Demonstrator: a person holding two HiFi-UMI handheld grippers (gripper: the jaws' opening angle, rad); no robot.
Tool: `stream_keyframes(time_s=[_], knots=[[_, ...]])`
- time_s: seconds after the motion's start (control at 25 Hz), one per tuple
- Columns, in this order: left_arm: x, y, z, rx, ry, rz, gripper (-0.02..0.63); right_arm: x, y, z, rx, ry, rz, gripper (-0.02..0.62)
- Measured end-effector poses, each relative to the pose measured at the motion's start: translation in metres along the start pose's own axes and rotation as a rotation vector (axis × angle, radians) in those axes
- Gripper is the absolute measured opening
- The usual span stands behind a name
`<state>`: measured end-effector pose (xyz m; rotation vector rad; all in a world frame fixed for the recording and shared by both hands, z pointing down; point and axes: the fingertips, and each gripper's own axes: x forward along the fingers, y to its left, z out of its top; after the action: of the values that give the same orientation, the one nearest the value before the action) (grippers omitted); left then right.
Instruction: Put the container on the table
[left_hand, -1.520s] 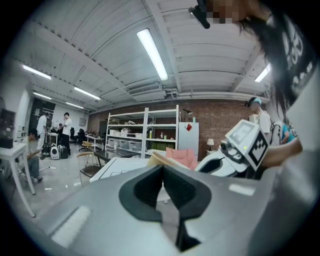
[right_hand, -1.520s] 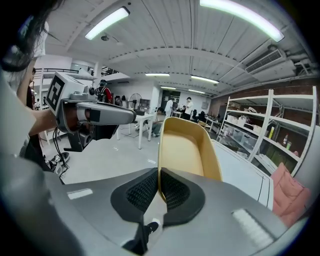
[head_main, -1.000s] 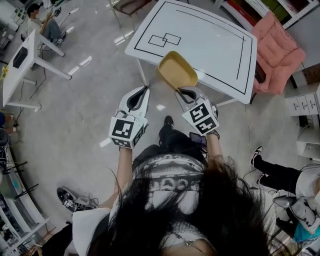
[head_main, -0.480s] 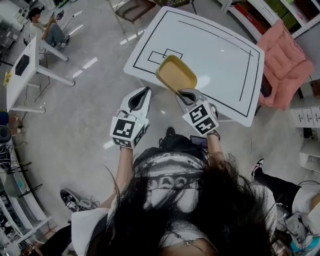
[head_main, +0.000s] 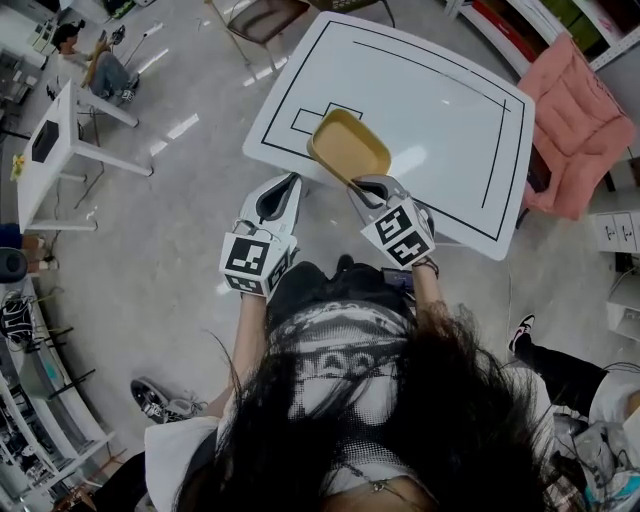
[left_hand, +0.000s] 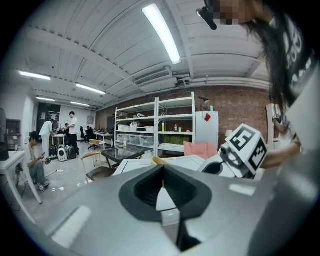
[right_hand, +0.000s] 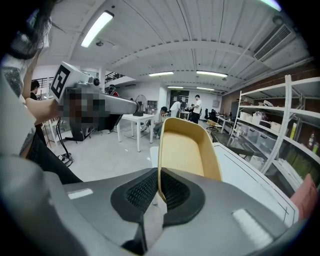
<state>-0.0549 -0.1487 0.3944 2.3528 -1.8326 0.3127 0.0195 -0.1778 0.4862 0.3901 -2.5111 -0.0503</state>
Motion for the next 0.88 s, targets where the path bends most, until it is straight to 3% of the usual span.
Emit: stream_keyframes(time_s=[0.48, 0.88], knots=[[0.033, 0.015, 0.000, -0.014, 0.022, -0.038, 0.000, 0.015, -0.021, -0.005, 0.033, 0.023, -0.006, 0.020], [0.084, 0.085, 0.009, -0.002, 0.022, -0.098, 0.000, 0.069, -0.059, 0.019, 0.068, 0.047, -0.053, 0.020]])
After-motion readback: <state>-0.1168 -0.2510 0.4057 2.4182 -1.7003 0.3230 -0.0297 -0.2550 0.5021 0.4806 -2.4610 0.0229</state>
